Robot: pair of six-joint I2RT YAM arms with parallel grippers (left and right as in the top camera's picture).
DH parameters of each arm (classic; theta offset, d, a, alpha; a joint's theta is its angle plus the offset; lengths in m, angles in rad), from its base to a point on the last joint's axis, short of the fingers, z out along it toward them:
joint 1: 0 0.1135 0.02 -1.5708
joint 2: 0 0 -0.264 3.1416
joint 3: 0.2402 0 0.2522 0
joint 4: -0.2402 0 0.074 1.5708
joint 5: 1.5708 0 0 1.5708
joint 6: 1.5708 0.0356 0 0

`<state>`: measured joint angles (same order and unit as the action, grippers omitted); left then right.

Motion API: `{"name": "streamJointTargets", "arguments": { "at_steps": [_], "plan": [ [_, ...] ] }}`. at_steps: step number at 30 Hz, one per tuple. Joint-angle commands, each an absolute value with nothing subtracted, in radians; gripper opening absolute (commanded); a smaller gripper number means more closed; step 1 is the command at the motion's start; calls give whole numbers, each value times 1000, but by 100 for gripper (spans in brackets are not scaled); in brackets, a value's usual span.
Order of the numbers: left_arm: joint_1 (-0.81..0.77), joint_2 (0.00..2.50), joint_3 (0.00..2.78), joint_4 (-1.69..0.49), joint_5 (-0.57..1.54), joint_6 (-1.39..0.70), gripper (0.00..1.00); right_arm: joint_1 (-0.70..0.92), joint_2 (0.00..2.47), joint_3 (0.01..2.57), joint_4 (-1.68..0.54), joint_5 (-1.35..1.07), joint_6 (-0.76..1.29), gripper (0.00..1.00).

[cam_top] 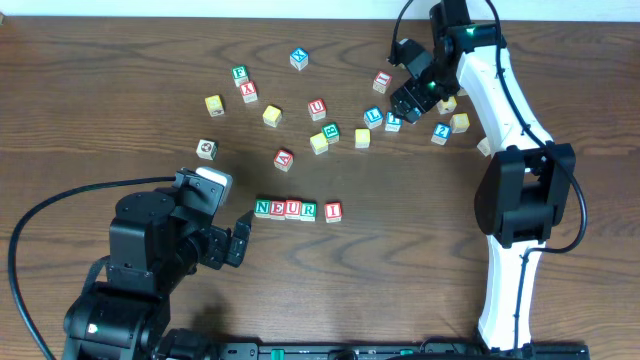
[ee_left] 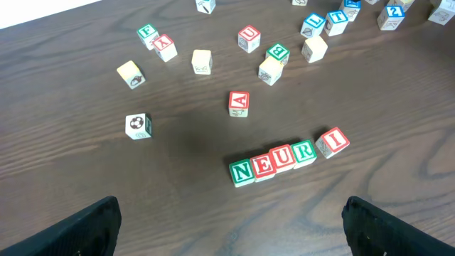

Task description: Spell out NEURIPS

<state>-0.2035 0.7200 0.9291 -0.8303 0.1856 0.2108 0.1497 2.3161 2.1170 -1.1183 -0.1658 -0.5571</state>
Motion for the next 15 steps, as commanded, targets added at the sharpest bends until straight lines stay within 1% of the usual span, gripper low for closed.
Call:
{"name": "streamJointTargets", "arguments": {
  "at_steps": [1,10,15],
  "plan": [
    [-199,717,945,-830,191,216,97,146,2295,2129,-1110,-68,-562,96],
    [-199,717,945,-830,191,216,98,143,2295,2097,-1075,-62,-585,99],
    [-199,717,945,-830,191,217,98,138,2295,2023,-1026,-62,-593,97]
  ]
}}
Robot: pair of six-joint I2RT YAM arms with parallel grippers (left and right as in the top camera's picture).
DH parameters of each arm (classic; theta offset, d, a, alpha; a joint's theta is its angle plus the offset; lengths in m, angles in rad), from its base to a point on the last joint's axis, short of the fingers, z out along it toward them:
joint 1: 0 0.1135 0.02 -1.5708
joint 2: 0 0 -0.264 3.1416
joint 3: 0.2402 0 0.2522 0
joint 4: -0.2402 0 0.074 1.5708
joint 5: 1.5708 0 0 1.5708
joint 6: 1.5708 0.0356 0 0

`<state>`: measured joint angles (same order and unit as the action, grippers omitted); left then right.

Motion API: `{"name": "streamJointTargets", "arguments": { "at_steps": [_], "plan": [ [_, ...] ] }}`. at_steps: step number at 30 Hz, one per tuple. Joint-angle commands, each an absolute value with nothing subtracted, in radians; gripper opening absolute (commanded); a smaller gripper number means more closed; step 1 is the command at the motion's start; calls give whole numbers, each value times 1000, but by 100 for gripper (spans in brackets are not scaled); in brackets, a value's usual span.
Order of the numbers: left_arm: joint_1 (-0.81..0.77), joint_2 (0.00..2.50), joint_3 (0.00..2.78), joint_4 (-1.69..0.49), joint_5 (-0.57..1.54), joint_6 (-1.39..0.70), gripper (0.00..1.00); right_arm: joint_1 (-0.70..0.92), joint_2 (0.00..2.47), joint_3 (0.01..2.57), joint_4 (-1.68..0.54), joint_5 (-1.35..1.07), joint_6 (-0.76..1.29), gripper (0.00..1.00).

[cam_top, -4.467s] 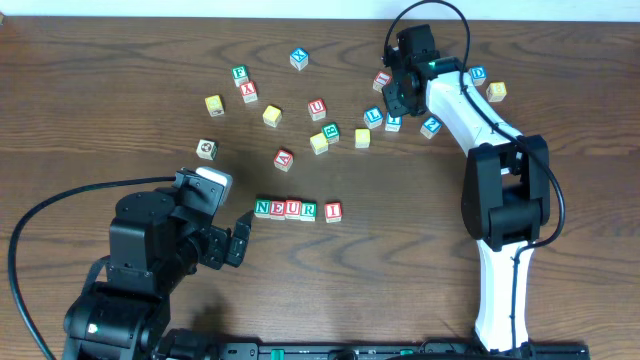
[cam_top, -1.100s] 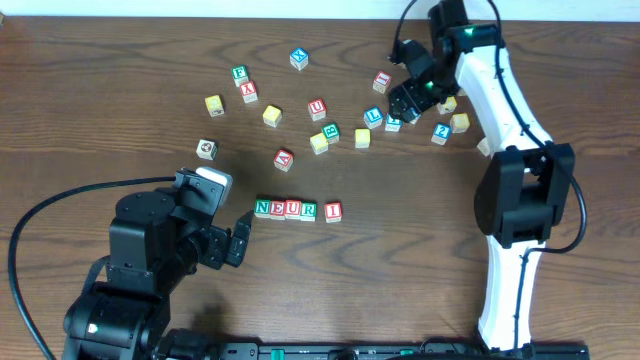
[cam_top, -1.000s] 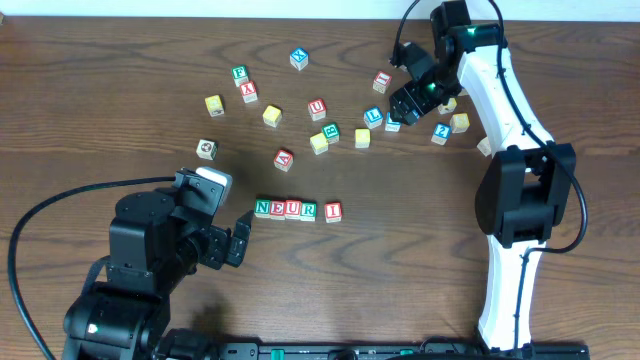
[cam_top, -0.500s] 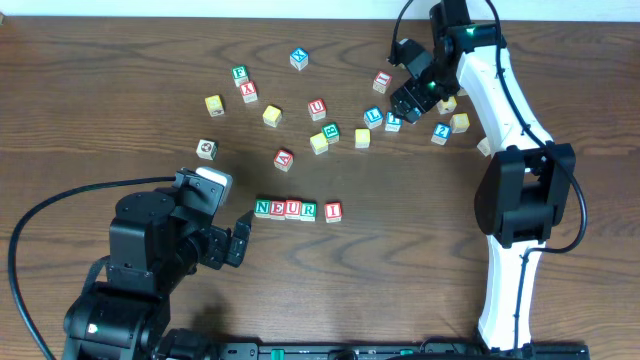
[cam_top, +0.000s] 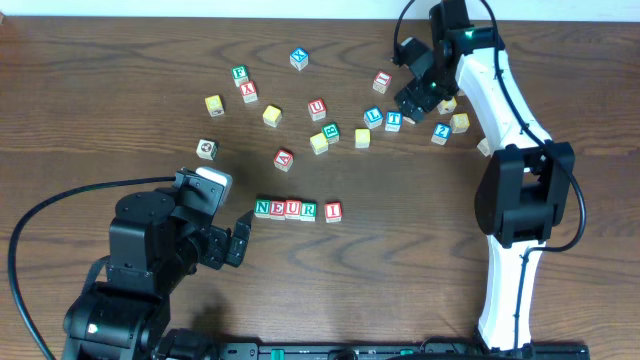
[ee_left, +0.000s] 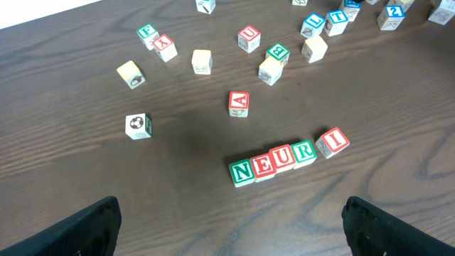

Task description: Spell out NEURIPS

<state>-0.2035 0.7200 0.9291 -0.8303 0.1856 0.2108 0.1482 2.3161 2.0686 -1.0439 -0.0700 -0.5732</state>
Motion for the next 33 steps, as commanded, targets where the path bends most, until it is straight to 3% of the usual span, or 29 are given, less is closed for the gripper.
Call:
{"name": "streamJointTargets", "arguments": {
  "at_steps": [1,19,33],
  "plan": [
    [-199,717,945,-830,191,216,98,138,2295,2010,-1016,-62,-593,96],
    [-199,717,945,-830,191,217,97,131,2295,1903,-934,-62,-593,86],
    [-199,717,945,-830,191,217,98,132,2295,1901,-904,-85,-593,71]
  ]
}}
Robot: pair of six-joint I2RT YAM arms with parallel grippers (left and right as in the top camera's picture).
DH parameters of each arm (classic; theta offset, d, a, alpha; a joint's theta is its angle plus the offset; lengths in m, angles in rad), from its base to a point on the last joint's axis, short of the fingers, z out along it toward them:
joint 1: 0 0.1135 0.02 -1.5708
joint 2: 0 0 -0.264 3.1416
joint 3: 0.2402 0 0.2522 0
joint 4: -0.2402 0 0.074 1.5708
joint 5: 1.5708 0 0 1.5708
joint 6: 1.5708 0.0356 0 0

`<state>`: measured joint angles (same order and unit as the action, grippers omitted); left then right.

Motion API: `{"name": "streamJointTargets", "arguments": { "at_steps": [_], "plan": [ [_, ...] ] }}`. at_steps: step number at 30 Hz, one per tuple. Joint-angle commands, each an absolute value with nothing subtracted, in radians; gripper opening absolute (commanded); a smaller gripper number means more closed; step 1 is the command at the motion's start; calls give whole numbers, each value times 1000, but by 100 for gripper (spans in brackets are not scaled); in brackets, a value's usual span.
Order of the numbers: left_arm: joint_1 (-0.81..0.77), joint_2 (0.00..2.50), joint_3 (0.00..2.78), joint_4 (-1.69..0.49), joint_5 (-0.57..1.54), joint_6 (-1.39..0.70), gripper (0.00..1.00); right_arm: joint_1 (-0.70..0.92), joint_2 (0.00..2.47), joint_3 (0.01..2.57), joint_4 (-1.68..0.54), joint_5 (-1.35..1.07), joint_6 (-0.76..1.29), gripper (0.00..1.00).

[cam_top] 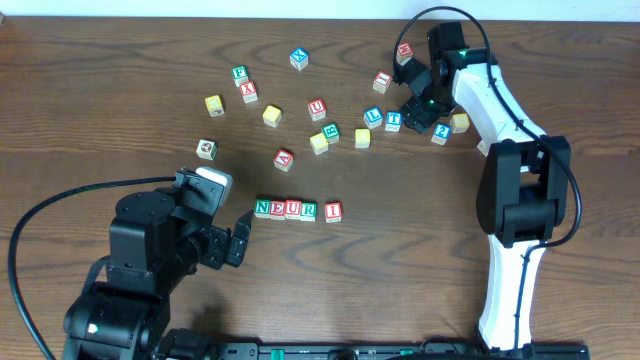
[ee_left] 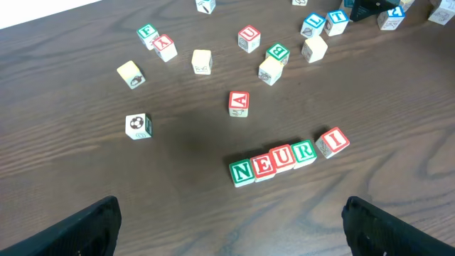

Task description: Spell out NEURIPS

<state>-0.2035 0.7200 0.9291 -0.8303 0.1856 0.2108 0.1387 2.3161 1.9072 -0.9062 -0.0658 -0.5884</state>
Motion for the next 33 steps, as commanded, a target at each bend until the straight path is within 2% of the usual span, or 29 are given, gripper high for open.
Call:
{"name": "streamJointTargets", "arguments": {
  "at_steps": [1,3,10,33],
  "plan": [
    [-199,717,945,-830,191,216,98,133,2295,1901,-901,-88,-593,69],
    [-199,717,945,-830,191,216,98,133,2295,1901,-895,-95,-593,66],
    [-199,717,945,-830,191,217,98,133,2295,1901,-875,-164,-585,66],
    [-199,717,945,-830,191,216,98,133,2295,1843,-807,-154,-577,63]
  ]
}}
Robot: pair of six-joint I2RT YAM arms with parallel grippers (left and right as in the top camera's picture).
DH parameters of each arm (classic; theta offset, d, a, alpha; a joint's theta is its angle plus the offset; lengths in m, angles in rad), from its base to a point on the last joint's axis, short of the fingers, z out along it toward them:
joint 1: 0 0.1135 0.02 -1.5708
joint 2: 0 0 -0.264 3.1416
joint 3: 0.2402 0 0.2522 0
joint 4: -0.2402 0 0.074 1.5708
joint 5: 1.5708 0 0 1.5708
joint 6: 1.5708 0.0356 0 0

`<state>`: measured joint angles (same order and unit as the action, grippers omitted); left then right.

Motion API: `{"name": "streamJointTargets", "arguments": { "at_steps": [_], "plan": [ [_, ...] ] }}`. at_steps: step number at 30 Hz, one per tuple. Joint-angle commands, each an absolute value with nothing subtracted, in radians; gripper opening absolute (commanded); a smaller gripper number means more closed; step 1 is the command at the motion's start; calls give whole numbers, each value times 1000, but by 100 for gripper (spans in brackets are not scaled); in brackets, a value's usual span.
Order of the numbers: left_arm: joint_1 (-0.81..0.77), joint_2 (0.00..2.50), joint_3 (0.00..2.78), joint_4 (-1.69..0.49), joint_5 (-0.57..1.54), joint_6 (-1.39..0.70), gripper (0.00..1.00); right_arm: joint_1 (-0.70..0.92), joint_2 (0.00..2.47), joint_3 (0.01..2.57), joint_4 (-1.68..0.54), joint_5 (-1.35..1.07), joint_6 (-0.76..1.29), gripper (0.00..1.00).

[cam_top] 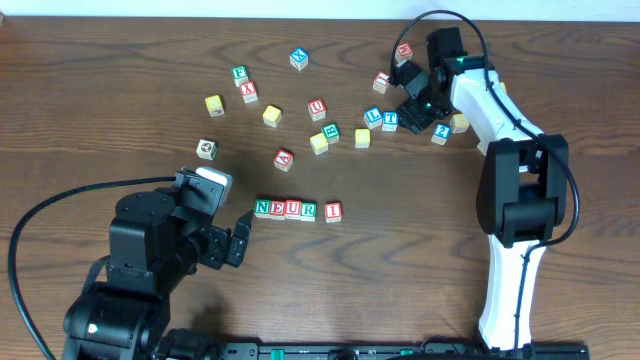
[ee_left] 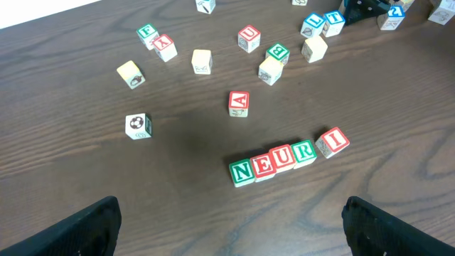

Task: Spell out NEURIPS
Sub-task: 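Close the right gripper on the blue P block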

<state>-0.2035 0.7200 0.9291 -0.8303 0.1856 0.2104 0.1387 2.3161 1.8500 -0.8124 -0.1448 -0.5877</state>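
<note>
Letter blocks N, E, U, R stand in a touching row, and a red I block sits tilted just right of them with a small gap. My left gripper rests open in front of the row, holding nothing. At the back right, my right gripper hangs over the loose blocks, just right of the blue T block. How its jaws stand is hidden. No P or S block can be read.
Loose blocks lie scattered across the back: a red A, a red U, a green block, yellow blocks, a blue L, a blue 2 and red blocks. The left arm's cable loops at the left.
My right gripper has shifted slightly left and back among the back-right blocks. The blue T block sits a touch further left. The left arm and the NEUR row are unchanged.
The row N, E, U, R with the tilted I beside it has stood the same throughout, with my left gripper open in front of it. My right gripper stayed over the back-right cluster, changing only slightly in position and pose. No block has left the cluster.
</note>
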Motion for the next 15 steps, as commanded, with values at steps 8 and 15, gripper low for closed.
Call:
{"name": "streamJointTargets", "arguments": {
  "at_steps": [8,15],
  "plan": [
    [-199,717,945,-830,191,216,98,133,2295,1843,-784,-130,-545,52],
    [-199,717,945,-830,191,216,98,133,2295,1843,-782,-124,-530,43]
  ]
}}
